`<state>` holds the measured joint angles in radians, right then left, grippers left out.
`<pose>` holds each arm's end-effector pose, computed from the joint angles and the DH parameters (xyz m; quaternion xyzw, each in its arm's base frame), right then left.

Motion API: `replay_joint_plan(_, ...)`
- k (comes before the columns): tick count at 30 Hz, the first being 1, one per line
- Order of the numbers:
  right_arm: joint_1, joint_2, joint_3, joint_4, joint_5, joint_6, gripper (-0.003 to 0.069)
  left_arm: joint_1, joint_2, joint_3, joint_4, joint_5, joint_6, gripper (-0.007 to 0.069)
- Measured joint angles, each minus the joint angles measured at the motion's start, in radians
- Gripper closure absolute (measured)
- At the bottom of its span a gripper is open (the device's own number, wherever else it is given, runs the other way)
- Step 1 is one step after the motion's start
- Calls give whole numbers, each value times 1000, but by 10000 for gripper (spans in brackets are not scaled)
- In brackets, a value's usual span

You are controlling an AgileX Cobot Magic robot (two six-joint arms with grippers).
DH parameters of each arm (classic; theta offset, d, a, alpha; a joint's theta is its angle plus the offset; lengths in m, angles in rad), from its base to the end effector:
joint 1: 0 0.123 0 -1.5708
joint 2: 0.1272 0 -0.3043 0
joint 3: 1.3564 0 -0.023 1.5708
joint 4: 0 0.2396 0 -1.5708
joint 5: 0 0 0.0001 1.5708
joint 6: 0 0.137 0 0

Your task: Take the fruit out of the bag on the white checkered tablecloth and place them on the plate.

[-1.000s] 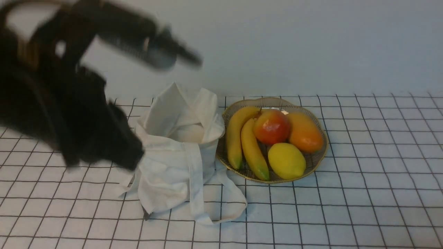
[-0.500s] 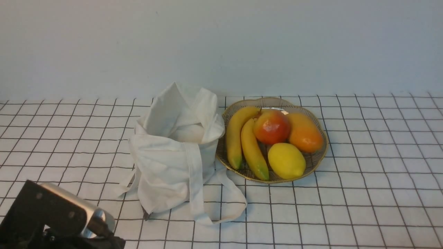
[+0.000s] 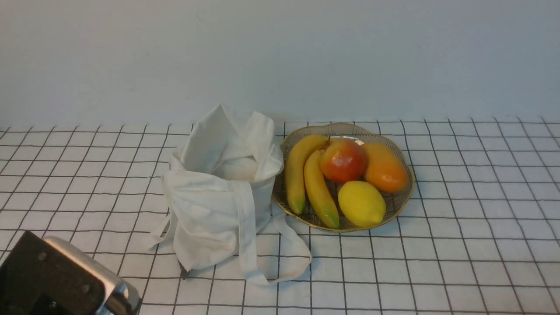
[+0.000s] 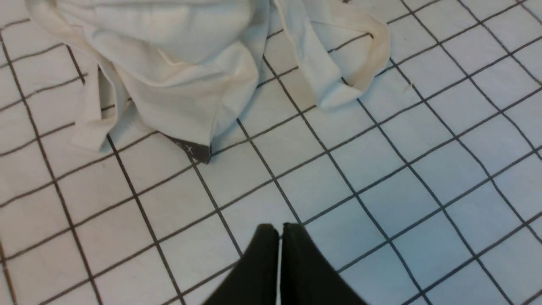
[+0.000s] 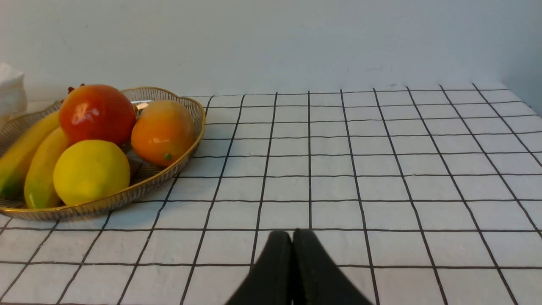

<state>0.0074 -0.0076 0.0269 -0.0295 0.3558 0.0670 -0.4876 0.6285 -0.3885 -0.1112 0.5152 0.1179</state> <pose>0.0667 -0.0009 0.1595 0.0159 0.8010 0.0099 0.5983 0.1082 -0.0658 0.2334 0.2377 0.8670 -0.1250 0.4197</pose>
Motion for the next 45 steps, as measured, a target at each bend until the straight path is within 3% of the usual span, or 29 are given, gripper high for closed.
replay_joint_plan(5,0,0,0,0,0,0,674,76,-162,31,23,-20,0,632)
replay_joint_plan(11,0,0,0,0,0,0,674,309,-479,223,24,-129,-1,632)
replay_joint_plan(16,0,0,0,0,0,0,674,417,-635,388,24,-189,-8,632)
replay_joint_plan(45,0,0,0,0,1,0,674,397,-639,417,28,-138,-38,632)
